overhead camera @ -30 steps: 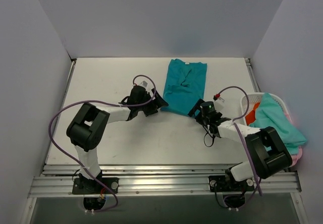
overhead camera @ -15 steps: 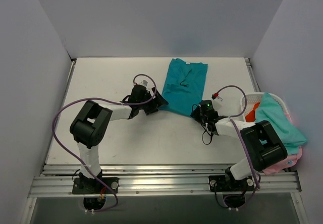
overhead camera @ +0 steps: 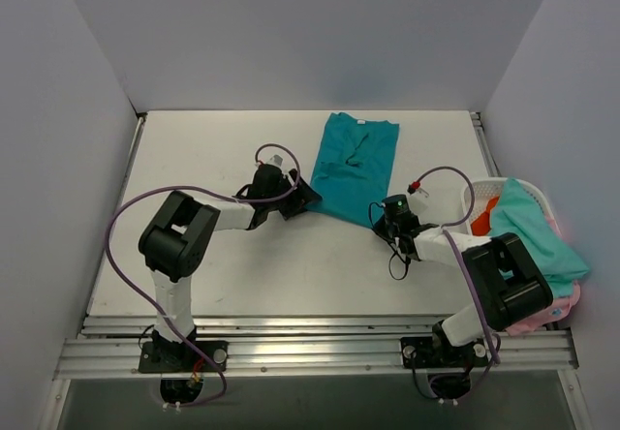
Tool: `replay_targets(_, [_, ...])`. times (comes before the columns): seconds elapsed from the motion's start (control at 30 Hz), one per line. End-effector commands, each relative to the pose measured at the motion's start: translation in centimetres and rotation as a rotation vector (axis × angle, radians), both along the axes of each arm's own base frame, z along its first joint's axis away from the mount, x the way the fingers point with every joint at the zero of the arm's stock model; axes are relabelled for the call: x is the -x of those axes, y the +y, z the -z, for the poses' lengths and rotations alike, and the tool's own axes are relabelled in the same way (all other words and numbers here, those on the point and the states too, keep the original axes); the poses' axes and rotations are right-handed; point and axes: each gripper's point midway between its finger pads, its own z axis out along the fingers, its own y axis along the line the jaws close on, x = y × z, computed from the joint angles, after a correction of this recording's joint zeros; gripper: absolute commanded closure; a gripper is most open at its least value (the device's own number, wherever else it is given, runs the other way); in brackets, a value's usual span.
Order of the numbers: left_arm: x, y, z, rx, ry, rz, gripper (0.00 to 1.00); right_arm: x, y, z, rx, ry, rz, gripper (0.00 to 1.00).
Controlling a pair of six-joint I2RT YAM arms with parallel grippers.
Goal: Fold and stack the t-shirts
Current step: Grab one side of the 2/3 rectangular tshirt with both arms
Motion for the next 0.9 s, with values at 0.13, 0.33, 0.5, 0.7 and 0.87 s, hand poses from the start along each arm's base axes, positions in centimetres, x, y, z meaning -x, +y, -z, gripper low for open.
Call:
replay_targets(0.13, [-1.8,-0.1,0.7,-0.009,-0.016,-0.041,0.69,1.5,-1.2,1.0,0.043,0.051,0.019,0.92])
replay_targets(0.33, [-2.0,0.1,1.8,-0.041,-0.011,-0.045,0.95,1.7,-1.3,1.2,0.044,0.054,0.019,1.0])
replay_targets(0.5, [-1.5,0.5,1.1,-0.05,-0.028,-0.042,0.98,2.1,-0.9,0.7,0.043,0.046,0.005,1.0])
replay_targets(0.7, [2.3,1.8,-3.8,-0.073,-0.087,-0.039,0.98,3.6,-0.5,-2.0,0.075,0.008,0.005,1.0])
replay_targets(0.87, [6.6,3.2,-5.5,-0.121,-0.101,-0.039,0.98,5.9,0.5,-5.3,0.049,-0.051,-0.018,1.0])
